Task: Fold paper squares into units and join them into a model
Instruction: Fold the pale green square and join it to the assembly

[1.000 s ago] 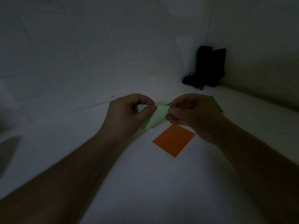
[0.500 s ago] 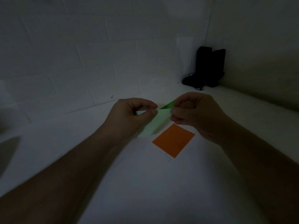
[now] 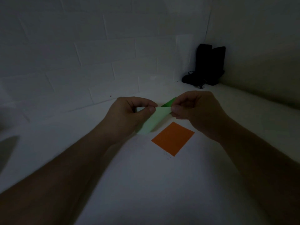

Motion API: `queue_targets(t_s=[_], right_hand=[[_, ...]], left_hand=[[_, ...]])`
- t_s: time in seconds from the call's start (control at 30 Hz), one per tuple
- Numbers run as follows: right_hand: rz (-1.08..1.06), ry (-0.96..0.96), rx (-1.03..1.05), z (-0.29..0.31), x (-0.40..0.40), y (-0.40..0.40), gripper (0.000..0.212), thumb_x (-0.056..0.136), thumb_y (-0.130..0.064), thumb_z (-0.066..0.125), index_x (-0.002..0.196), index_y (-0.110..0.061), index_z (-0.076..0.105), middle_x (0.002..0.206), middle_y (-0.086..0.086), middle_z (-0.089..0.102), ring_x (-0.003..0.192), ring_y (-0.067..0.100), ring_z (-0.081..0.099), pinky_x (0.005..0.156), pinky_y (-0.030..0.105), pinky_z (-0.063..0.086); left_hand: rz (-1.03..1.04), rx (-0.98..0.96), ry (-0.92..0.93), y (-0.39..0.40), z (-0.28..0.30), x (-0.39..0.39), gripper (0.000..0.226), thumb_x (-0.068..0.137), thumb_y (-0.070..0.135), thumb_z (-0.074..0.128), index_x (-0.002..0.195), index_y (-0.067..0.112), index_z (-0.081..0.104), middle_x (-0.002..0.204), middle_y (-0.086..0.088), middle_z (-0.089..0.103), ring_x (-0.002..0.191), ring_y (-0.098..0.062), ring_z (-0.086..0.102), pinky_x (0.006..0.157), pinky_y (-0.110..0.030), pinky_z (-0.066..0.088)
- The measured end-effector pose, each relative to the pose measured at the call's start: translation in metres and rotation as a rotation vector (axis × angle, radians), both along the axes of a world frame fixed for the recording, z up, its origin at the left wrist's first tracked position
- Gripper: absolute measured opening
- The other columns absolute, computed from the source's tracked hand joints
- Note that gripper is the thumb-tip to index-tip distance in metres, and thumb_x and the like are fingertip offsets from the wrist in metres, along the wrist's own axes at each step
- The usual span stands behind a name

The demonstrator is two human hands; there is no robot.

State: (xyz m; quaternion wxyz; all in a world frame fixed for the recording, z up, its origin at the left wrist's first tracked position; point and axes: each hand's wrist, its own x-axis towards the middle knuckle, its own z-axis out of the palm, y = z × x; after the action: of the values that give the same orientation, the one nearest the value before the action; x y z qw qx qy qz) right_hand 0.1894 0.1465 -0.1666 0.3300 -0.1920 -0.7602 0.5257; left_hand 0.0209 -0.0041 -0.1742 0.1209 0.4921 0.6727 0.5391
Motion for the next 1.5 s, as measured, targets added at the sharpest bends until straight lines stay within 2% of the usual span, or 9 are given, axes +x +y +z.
queue_targets(t_s=[0.2,0.37,0.5,0.63,0.73,0.97,1.23,1.37,1.5], right_hand=[[-0.064,-0.123,0.206,0.0022,0.002,-0.0058,0.025,0.076,-0.005,0.085,0.087,-0.026,0.077,0.088,-0.006,0.076,0.081,0.013,0.072,0.074,0.029,0.063],[-0.025,-0.099,0.09,-0.0004,-0.001,-0.0062,0.024,0.077,-0.001,0.083,0.079,-0.024,0.076,0.084,0.004,0.077,0.082,0.024,0.076,0.08,0.049,0.063],[-0.039,-0.116,0.098,0.0015,-0.0003,-0.0053,0.016,0.078,-0.004,0.083,0.075,-0.018,0.075,0.075,0.002,0.076,0.076,0.021,0.075,0.078,0.041,0.064],[-0.042,-0.117,0.115,0.0015,-0.0015,-0.0054,0.016,0.078,-0.003,0.082,0.073,-0.014,0.073,0.07,0.003,0.074,0.07,0.02,0.074,0.07,0.033,0.063],[0.004,-0.078,0.044,0.0008,0.0004,-0.0025,0.013,0.079,0.001,0.08,0.078,-0.009,0.072,0.072,0.009,0.074,0.07,0.024,0.073,0.07,0.038,0.064],[-0.005,-0.08,0.031,-0.0006,0.0008,0.0006,0.015,0.076,0.001,0.082,0.074,-0.011,0.074,0.075,0.009,0.075,0.076,0.026,0.074,0.076,0.037,0.063],[-0.001,-0.064,-0.08,-0.0004,0.0,-0.0013,0.018,0.076,0.01,0.079,0.083,-0.002,0.067,0.075,0.017,0.073,0.071,0.028,0.072,0.071,0.042,0.064],[-0.028,-0.05,-0.129,-0.0006,0.0001,-0.0008,0.035,0.075,0.009,0.08,0.099,-0.011,0.065,0.076,0.014,0.075,0.071,0.025,0.074,0.067,0.039,0.061],[0.006,-0.012,-0.305,0.002,-0.0005,-0.0018,0.051,0.08,0.008,0.077,0.12,-0.018,0.059,0.087,0.013,0.077,0.089,0.027,0.076,0.076,0.037,0.062]], left_hand=[[0.067,0.008,0.142,0.0013,-0.0002,-0.0034,0.018,0.092,0.027,0.075,0.089,0.045,0.076,0.081,0.01,0.076,0.063,-0.005,0.061,0.063,-0.02,0.052],[0.046,0.007,0.199,0.0028,-0.0033,-0.0051,0.019,0.092,0.029,0.075,0.09,0.048,0.074,0.092,0.014,0.077,0.085,-0.018,0.071,0.079,-0.034,0.058],[0.03,0.006,0.217,0.0016,-0.0013,-0.0033,0.023,0.092,0.027,0.075,0.088,0.05,0.072,0.087,0.029,0.074,0.076,0.0,0.069,0.07,-0.022,0.055],[0.028,0.005,0.225,0.0021,-0.0007,-0.0015,0.022,0.092,0.03,0.074,0.09,0.051,0.073,0.089,0.018,0.077,0.081,-0.022,0.071,0.078,-0.036,0.057],[0.03,-0.016,0.218,0.0015,-0.0007,-0.0022,0.019,0.094,0.03,0.072,0.09,0.049,0.073,0.073,0.017,0.073,0.066,-0.025,0.064,0.069,-0.037,0.056],[0.005,-0.072,0.235,0.0012,-0.0002,-0.0018,0.015,0.096,0.025,0.071,0.096,0.04,0.075,0.063,0.037,0.063,0.058,0.013,0.058,0.061,-0.003,0.041],[-0.017,-0.055,0.168,0.0014,0.0013,0.0003,0.012,0.094,0.02,0.073,0.105,0.023,0.079,0.055,0.033,0.06,0.049,0.014,0.054,0.056,-0.002,0.038],[-0.029,-0.062,0.122,0.0029,0.0002,0.0007,0.011,0.093,0.022,0.075,0.102,0.027,0.079,0.054,0.029,0.061,0.045,0.01,0.052,0.055,-0.006,0.038],[-0.032,-0.017,-0.027,0.0028,0.0008,-0.0015,0.013,0.09,0.02,0.077,0.095,0.032,0.081,0.083,0.013,0.078,0.073,-0.007,0.073,0.074,-0.038,0.062]])
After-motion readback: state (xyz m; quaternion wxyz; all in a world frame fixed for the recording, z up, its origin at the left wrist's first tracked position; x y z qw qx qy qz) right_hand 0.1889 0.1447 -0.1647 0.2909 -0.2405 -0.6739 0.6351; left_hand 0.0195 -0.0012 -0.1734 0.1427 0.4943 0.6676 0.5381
